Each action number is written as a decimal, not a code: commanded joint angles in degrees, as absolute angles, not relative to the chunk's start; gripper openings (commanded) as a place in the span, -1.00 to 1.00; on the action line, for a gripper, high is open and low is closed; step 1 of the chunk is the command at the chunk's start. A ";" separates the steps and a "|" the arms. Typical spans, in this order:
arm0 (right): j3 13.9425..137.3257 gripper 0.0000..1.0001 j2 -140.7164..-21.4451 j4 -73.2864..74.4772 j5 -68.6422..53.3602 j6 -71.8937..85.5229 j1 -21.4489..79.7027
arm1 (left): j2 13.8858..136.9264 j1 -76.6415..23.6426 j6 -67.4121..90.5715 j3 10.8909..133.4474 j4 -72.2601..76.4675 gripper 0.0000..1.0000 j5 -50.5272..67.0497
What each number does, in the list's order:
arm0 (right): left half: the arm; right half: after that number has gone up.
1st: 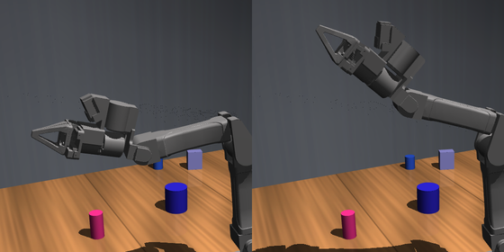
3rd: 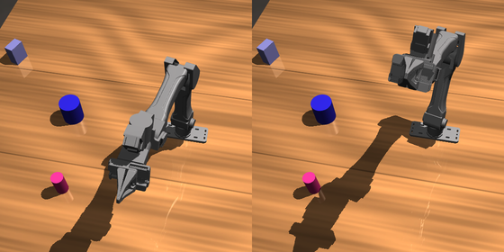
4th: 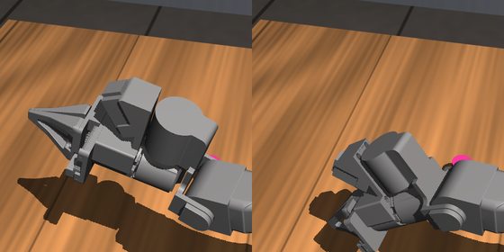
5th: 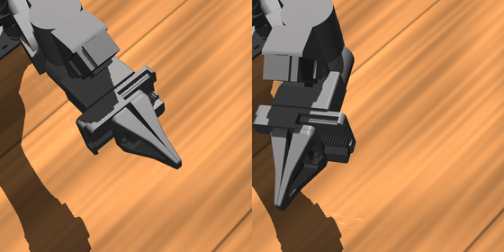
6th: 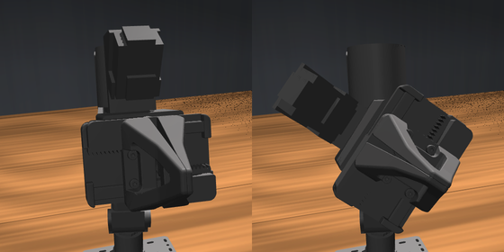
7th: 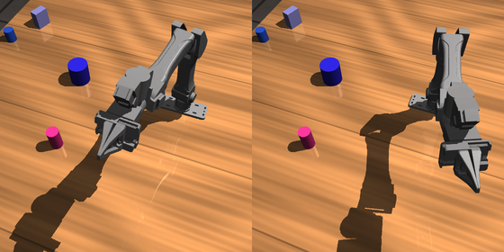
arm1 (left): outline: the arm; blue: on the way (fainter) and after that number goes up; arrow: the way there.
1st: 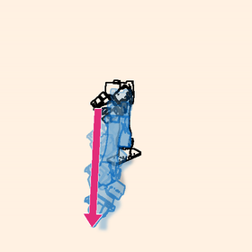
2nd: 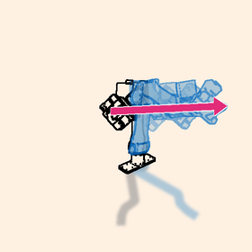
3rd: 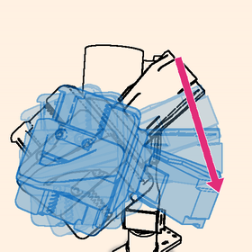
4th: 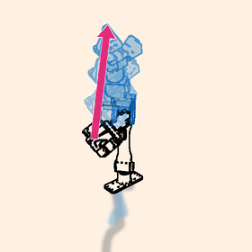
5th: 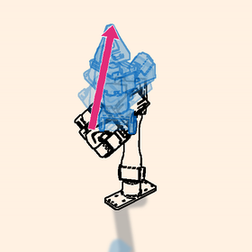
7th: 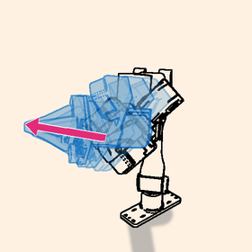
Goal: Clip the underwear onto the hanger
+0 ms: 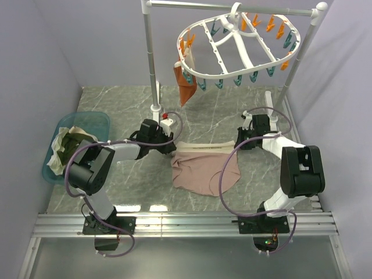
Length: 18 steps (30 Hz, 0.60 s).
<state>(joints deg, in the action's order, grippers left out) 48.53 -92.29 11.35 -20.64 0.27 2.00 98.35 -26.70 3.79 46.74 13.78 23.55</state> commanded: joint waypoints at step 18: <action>48.87 0.31 -64.18 16.34 -26.97 -4.13 0.35 | 65.41 -19.16 0.71 44.74 3.61 0.49 30.85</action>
